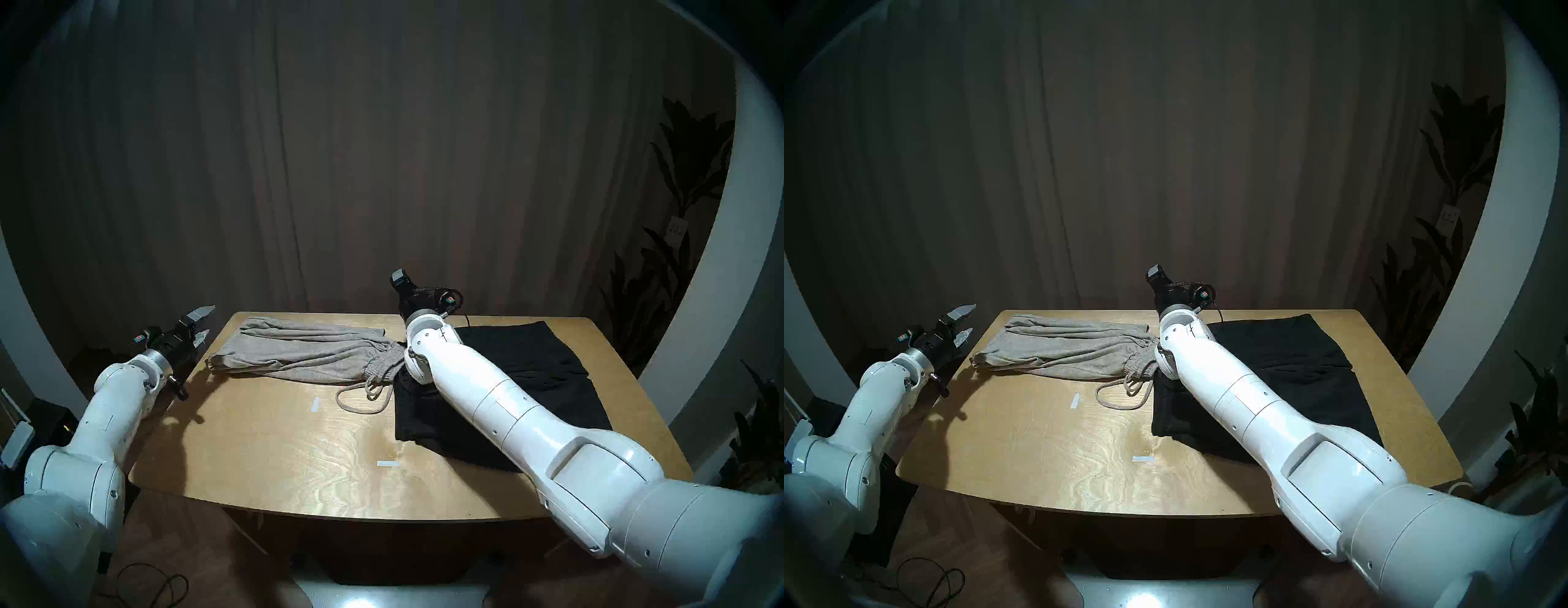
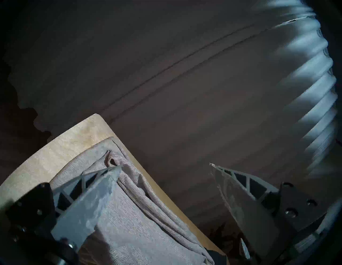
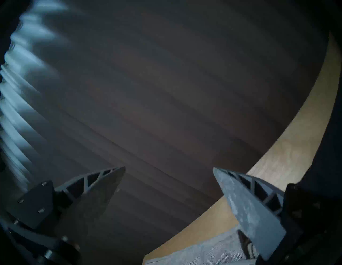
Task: Fold pants twice and stack them
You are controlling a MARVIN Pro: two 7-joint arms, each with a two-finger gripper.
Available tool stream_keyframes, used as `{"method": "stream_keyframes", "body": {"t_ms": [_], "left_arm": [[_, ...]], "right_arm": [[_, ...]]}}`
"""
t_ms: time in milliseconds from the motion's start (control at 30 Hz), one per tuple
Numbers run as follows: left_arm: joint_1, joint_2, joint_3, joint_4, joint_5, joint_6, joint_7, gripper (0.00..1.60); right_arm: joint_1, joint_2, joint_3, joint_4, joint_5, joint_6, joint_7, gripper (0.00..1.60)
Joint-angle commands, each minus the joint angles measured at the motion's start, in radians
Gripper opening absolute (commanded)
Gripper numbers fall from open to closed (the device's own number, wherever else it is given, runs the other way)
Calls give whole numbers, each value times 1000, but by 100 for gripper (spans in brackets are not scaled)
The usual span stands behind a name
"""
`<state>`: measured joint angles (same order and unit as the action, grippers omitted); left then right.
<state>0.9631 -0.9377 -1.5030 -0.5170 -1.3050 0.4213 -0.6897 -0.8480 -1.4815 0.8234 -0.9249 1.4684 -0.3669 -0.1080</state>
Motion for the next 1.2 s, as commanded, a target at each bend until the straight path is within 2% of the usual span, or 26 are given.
{"method": "stream_keyframes", "body": {"t_ms": [0,467,1167], "left_arm": [[6,3,0,-38,5,-24,-18,160],[69,5,-12,-40,1,-64,27,160],[93,6,-48,-102,-15,-123,145,160]], "right_arm": [[8,98,-32,-66,-87,-28,17,160],[-30,226,-101,-142,-213,-52,22,160],[-87,367,-172,-264,-322,-82,28,160]]}}
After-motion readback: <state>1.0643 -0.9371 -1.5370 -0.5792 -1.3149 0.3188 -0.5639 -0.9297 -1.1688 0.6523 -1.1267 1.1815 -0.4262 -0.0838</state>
